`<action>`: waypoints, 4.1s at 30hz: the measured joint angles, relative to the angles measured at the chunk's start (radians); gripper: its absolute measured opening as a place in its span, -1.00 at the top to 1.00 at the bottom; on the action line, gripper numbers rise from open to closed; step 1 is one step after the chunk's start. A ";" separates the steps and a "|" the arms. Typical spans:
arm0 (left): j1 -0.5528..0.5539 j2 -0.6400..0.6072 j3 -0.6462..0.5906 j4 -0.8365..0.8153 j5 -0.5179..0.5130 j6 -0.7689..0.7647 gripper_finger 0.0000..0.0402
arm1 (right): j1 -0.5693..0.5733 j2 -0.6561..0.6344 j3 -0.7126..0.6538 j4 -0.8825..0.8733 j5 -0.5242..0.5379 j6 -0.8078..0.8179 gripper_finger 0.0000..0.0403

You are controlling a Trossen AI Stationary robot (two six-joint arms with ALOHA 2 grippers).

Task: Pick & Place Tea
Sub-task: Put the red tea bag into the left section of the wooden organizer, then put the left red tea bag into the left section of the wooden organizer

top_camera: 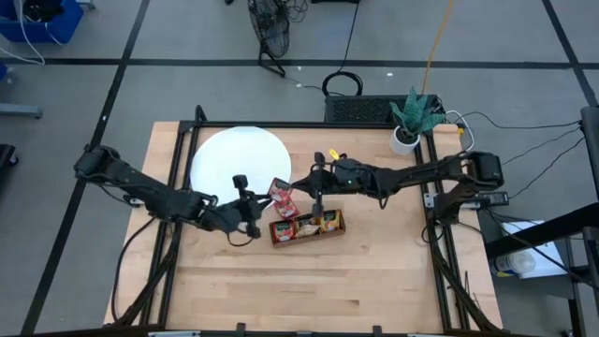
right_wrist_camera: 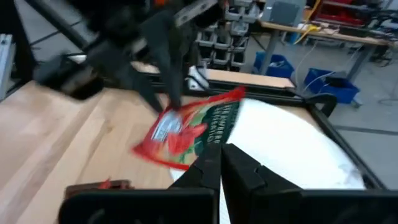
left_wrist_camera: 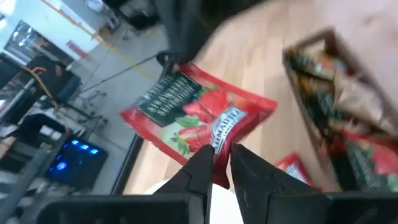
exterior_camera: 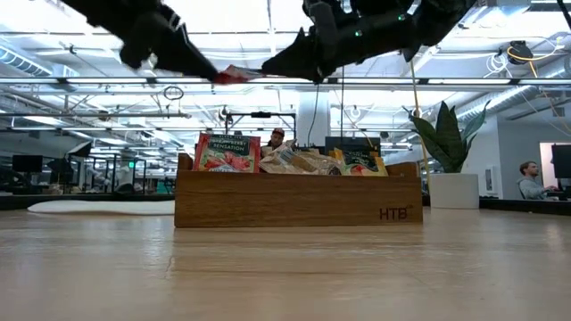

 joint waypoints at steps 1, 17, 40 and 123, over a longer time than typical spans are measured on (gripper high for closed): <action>0.000 -0.017 0.000 0.007 0.008 0.005 0.69 | 0.006 -0.002 0.000 -0.006 -0.004 0.000 1.00; 0.022 -0.038 -0.002 0.021 0.079 0.154 0.99 | 0.021 0.000 0.000 -0.009 -0.024 -0.037 1.00; -0.030 0.091 -0.002 0.201 -0.263 0.718 1.00 | -0.180 0.172 -0.002 0.421 -0.468 0.660 0.27; 0.205 -0.101 0.000 0.194 0.423 -0.135 0.05 | 0.058 -0.049 -0.005 -0.033 0.058 -0.102 1.00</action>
